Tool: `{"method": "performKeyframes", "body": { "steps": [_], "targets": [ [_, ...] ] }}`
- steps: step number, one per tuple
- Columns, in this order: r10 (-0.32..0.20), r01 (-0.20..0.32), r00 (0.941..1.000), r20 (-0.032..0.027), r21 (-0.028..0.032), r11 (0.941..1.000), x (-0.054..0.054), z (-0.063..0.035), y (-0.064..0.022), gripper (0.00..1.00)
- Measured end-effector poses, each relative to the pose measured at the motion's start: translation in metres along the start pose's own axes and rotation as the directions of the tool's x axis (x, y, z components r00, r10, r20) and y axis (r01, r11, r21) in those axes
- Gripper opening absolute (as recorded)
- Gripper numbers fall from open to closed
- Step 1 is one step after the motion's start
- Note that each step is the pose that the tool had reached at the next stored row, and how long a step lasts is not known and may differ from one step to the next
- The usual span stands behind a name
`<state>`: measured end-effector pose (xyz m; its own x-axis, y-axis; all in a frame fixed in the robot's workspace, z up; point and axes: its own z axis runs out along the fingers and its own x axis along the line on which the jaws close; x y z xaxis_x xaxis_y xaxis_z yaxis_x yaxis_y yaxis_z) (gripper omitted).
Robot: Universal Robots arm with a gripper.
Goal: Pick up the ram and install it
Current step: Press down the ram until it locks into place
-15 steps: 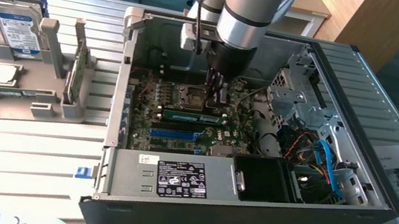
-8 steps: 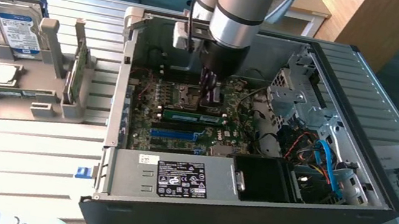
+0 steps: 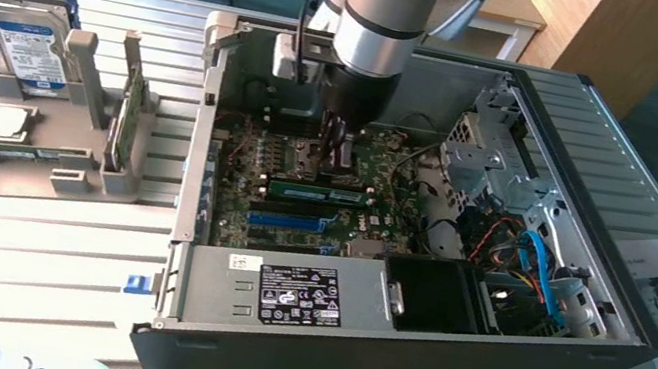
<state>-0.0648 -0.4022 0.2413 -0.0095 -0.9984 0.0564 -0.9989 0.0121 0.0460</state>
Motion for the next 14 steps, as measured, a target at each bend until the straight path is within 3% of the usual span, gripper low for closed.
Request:
{"method": "performKeyframes", "body": {
  "steps": [5, 14],
  "targets": [
    [0.000, 0.000, 1.0000, 0.0000, 0.0000, 1.0000, 0.0000, 0.0003, 0.0064, 0.10],
    [0.000, 0.000, 1.0000, 0.0000, 0.0000, 1.0000, -0.0001, 0.0028, 0.0074, 0.10]
  ]
}}
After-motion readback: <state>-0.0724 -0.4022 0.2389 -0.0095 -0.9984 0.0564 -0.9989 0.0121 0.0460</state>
